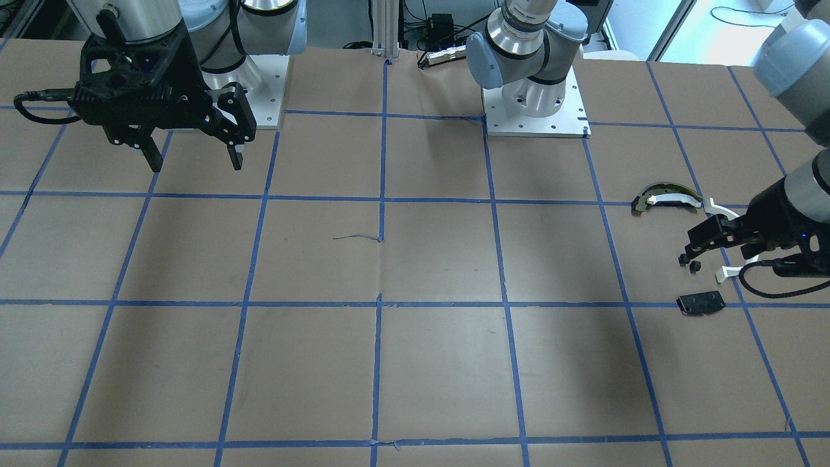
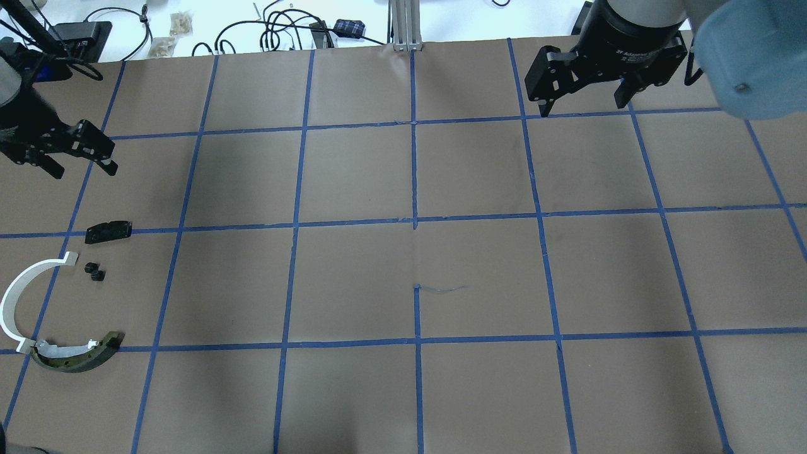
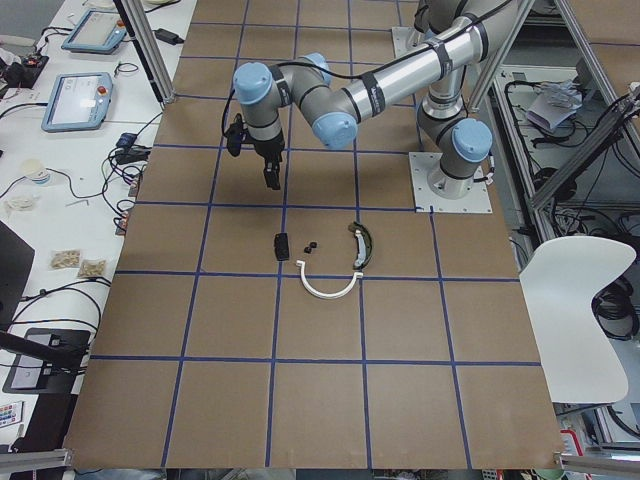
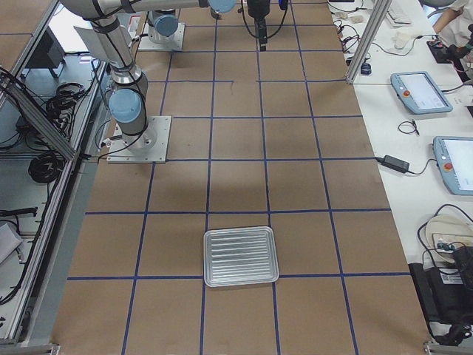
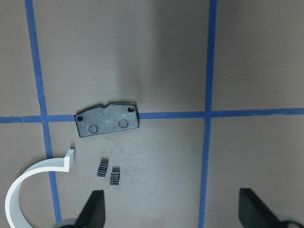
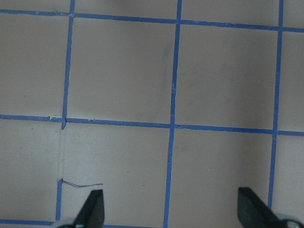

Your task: Place bearing gear from tray to pile

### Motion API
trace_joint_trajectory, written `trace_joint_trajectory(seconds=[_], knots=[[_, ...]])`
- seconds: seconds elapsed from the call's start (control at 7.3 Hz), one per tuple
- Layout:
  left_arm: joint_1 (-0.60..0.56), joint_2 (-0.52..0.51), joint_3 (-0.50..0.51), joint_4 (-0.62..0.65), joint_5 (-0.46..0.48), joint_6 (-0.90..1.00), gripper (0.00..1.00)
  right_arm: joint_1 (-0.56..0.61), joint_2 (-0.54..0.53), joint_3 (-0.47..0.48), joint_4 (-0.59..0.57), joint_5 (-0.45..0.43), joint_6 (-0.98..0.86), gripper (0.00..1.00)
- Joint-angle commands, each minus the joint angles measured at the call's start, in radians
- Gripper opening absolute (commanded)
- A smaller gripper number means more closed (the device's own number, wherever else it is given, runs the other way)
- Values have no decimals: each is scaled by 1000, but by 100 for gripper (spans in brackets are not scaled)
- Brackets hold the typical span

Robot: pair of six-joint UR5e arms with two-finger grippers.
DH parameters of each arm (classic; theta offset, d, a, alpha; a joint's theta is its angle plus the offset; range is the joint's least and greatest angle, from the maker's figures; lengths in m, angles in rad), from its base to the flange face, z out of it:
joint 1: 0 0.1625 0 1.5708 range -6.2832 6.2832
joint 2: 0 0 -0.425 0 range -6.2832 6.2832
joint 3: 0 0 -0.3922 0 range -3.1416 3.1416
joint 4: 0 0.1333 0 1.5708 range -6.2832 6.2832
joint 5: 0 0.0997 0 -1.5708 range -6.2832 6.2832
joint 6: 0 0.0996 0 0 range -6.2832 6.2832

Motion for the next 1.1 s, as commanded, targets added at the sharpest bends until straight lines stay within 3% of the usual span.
trace_joint_trajectory(seconds=[0.0, 0.55, 0.82, 0.96], knots=[[-115, 88, -3, -8, 7, -202, 100, 0, 0, 1, 0, 0, 0, 100], [-387, 187, -55, -44, -4, -283, 100, 2, 0, 1, 3, 0, 0, 100], [-420, 231, -63, -48, -60, -312, 100, 2, -1, 1, 5, 0, 0, 100], [-419, 259, -68, -112, -62, -294, 100, 2, -1, 1, 8, 0, 0, 100]])
